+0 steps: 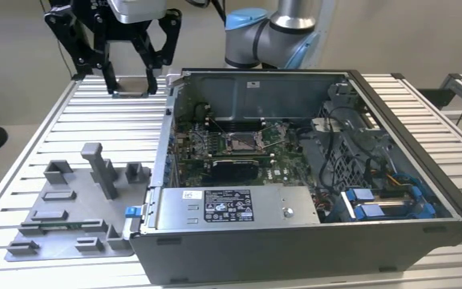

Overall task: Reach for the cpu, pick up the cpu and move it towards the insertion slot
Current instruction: 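Pick up the cpu and move it towards the insertion slot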

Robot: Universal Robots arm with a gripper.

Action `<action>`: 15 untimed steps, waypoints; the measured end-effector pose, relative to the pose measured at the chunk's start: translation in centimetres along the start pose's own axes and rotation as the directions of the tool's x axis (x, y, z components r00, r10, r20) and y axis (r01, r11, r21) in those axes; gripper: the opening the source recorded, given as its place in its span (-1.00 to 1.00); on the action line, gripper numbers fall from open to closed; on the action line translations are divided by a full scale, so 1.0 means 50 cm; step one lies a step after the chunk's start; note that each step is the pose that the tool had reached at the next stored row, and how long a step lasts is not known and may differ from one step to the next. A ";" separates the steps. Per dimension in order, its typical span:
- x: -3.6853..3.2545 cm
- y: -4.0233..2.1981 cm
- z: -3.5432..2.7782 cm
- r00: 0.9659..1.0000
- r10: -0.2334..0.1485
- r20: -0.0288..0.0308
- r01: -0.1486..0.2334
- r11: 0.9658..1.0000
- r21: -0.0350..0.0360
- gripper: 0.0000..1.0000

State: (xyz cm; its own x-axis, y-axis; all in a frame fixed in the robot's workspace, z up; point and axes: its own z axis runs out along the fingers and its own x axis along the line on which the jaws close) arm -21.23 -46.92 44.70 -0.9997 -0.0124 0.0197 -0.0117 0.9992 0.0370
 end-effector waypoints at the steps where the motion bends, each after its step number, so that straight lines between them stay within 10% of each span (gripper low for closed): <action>1: -0.007 0.000 0.000 1.000 0.000 0.000 0.000 1.000 0.000 -1.00; 15: -0.100 -0.001 -0.002 1.000 0.000 0.000 0.000 1.000 0.000 -1.00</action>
State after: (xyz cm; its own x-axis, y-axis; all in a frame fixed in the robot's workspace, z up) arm -16.23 -46.92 44.68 -0.9997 -0.0123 0.0197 -0.0116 0.9992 0.0370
